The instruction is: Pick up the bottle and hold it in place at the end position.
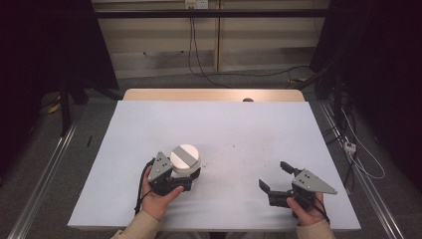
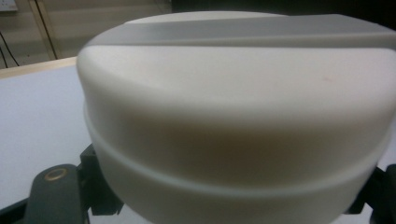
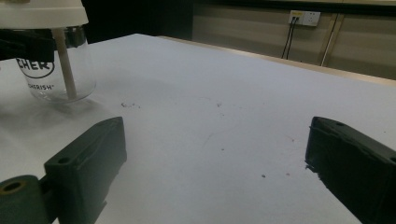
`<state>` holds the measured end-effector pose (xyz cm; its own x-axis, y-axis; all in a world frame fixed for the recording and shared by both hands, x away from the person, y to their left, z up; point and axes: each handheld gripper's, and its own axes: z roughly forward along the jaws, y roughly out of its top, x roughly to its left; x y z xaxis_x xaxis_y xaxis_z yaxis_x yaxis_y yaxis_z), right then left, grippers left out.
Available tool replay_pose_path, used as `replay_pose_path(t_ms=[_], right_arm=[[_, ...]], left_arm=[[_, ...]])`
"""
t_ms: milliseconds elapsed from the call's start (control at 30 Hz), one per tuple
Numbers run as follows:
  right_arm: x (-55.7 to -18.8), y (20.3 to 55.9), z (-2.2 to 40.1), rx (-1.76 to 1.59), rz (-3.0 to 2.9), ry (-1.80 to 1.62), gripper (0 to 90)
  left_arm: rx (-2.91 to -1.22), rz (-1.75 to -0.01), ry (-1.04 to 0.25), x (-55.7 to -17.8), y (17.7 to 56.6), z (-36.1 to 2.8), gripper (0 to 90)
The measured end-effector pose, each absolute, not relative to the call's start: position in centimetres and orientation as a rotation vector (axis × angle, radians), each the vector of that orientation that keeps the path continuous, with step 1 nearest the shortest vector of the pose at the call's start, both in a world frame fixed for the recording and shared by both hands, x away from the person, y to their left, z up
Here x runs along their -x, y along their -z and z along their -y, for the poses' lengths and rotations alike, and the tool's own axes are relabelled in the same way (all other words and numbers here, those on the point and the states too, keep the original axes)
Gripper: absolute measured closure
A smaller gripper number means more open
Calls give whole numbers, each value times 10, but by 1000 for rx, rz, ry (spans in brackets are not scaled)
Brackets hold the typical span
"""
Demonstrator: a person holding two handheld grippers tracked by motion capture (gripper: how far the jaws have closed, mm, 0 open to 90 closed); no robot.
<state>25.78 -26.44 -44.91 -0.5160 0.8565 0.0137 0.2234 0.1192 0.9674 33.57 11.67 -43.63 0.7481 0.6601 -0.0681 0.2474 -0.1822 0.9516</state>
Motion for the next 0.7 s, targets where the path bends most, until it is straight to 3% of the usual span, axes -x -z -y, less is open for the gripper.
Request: replay_pose_path(t_ms=[700], right_arm=[[-259,449,263,-1038,-1829,-1421,52]], left_arm=[[-1771,-726,-467,-364,429,-93,184]])
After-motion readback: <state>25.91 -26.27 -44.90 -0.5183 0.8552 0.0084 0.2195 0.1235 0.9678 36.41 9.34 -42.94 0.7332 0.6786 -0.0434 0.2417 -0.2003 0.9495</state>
